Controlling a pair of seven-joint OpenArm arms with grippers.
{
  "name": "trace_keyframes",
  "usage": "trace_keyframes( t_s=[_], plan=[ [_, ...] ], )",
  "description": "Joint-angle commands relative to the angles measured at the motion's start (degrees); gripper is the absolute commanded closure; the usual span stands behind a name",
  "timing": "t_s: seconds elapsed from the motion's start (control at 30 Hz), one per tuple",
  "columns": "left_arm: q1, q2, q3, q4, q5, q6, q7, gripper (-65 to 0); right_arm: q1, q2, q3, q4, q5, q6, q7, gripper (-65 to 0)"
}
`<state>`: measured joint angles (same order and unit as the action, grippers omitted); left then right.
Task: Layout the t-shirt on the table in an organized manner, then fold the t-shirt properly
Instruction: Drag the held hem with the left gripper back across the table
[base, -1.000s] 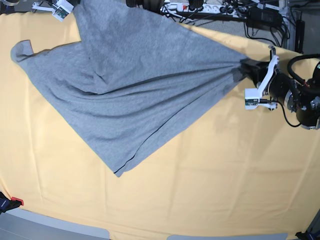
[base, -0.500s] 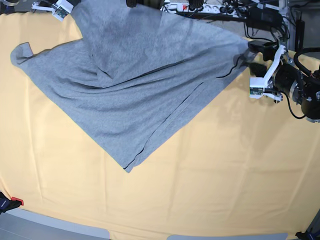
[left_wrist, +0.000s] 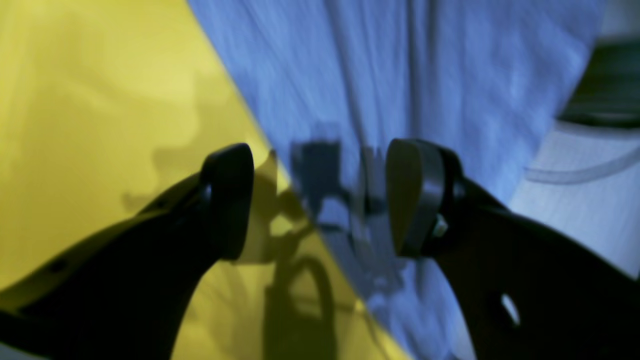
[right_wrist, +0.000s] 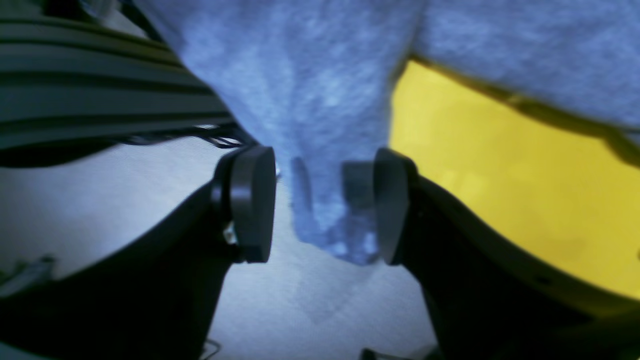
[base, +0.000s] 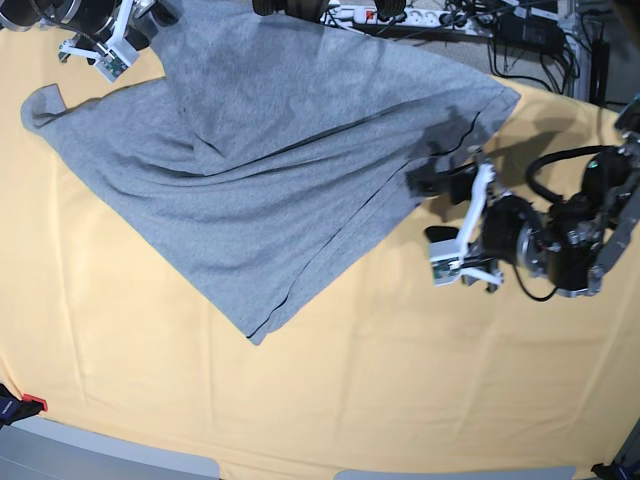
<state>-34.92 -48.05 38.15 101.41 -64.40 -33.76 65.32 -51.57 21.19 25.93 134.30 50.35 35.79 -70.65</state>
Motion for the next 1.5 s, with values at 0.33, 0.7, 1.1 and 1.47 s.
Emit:
trace_keyframes(
  t_s=[0.33, 0.7, 1.1, 1.47],
  plan=[
    [-1.5, 25.9, -7.0, -23.6, 13.2, 1.9, -11.7, -41.8, -0.7, 0.5, 0.3, 0.7, -1.9, 0.0, 3.3, -33.4],
    [-5.6, 41.7, -22.0, -43.4, 24.9, 2.9, -22.5, -41.8, -0.7, 0.5, 0.3, 0.7, -4.1, -1.3, 4.1, -33.4],
    [-6.5, 45.2, -22.0, -59.5, 31.2, 2.5, -29.4, -41.8, -0.6, 0.5, 0.3, 0.7, -3.9, -2.4, 4.1, -33.4],
    [-4.6, 47.3, -22.0, -62.1, 26.1, -2.8, -23.1, -41.7, -0.6, 0.5, 0.3, 0.7, -3.7, -2.4, 5.3, -33.4]
  ],
)
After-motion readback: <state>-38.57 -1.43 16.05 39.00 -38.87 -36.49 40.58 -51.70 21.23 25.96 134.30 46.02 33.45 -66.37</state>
